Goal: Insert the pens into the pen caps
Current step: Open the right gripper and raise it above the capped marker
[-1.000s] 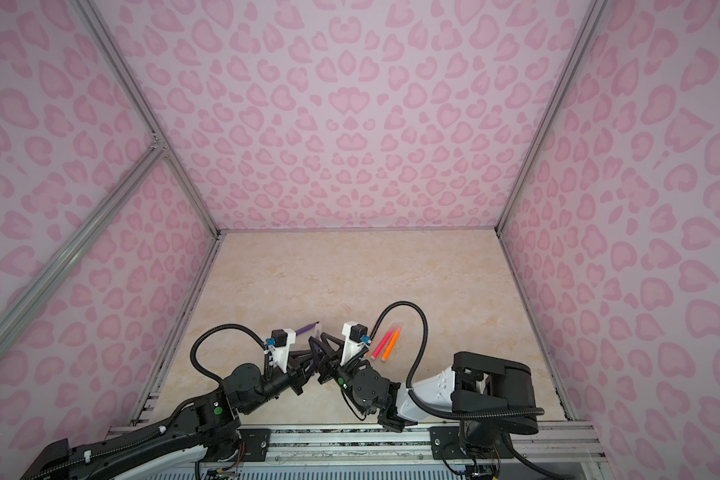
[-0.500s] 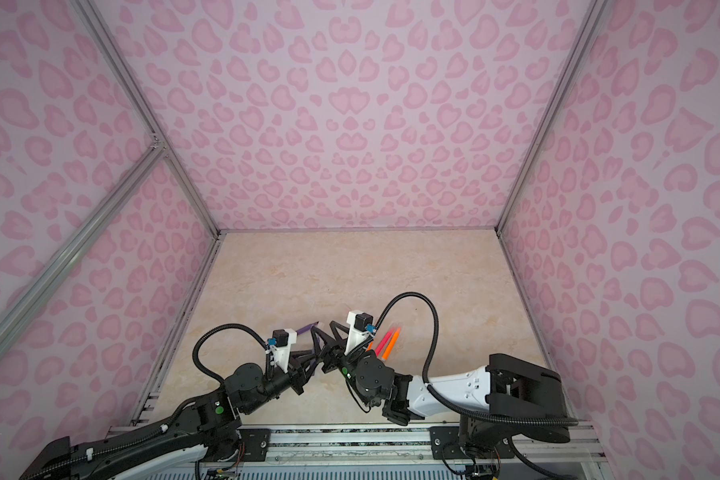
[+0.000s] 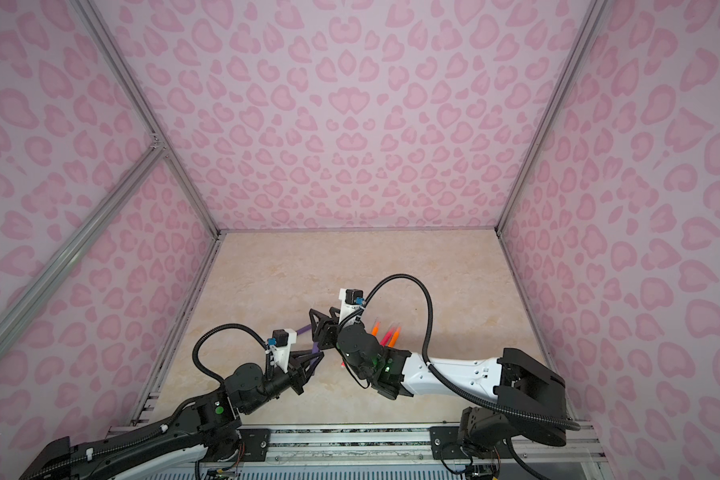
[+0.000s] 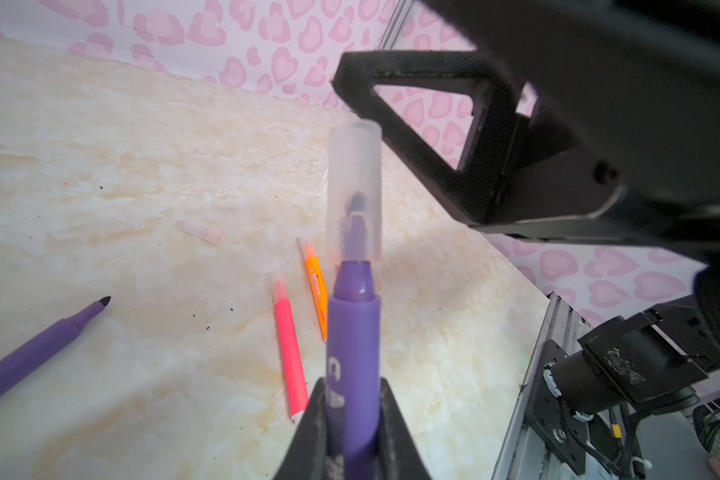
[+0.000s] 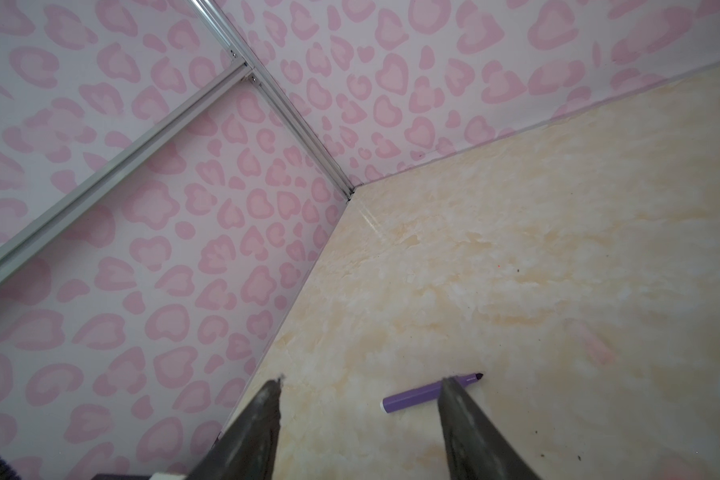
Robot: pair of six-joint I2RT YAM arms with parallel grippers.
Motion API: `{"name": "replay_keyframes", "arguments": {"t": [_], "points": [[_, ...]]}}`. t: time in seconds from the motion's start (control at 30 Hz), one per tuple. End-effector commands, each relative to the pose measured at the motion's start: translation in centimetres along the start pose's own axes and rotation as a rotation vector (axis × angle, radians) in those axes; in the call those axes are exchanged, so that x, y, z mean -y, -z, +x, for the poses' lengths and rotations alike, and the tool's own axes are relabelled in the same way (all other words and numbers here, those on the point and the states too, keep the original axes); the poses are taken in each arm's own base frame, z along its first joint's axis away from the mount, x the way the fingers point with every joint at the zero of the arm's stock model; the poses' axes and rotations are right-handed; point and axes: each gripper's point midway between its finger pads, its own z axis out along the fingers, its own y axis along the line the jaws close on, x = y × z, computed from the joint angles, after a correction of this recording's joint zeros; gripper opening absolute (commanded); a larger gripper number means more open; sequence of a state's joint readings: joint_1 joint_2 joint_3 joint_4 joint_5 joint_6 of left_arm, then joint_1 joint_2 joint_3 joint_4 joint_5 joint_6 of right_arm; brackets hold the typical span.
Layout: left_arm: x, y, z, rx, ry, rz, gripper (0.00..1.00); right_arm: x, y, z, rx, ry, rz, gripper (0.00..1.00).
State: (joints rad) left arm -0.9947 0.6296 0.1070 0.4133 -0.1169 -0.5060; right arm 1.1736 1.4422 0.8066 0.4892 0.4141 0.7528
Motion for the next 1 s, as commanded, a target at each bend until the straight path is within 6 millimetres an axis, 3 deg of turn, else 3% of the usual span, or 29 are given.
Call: {"name": "replay_keyframes", "arguments": {"t": [0.0,0.27,0.63,0.97], "points": [[0.4,0.0,-1.0,0.032,0.004,0.008,0.03,0.7,-0.7,1.7,-0.075,0.008,0.027,0.60],[0.3,0.1,-1.0,0.031,0.004,0.008,0.03,0.1,-1.8,2.7,-0.114,0.011,0.016,0.43],[0.4,0.2,-1.1,0.036,0.005,0.010,0.03,0.4,-1.7,3.2,-0.134,0.024,0.019,0.17],[0.4,0.2,-1.1,0.040,0.008,0.009,0.03,-0.5,-1.1,4.0,-0.162,0.028,-0.078,0.05]]}}
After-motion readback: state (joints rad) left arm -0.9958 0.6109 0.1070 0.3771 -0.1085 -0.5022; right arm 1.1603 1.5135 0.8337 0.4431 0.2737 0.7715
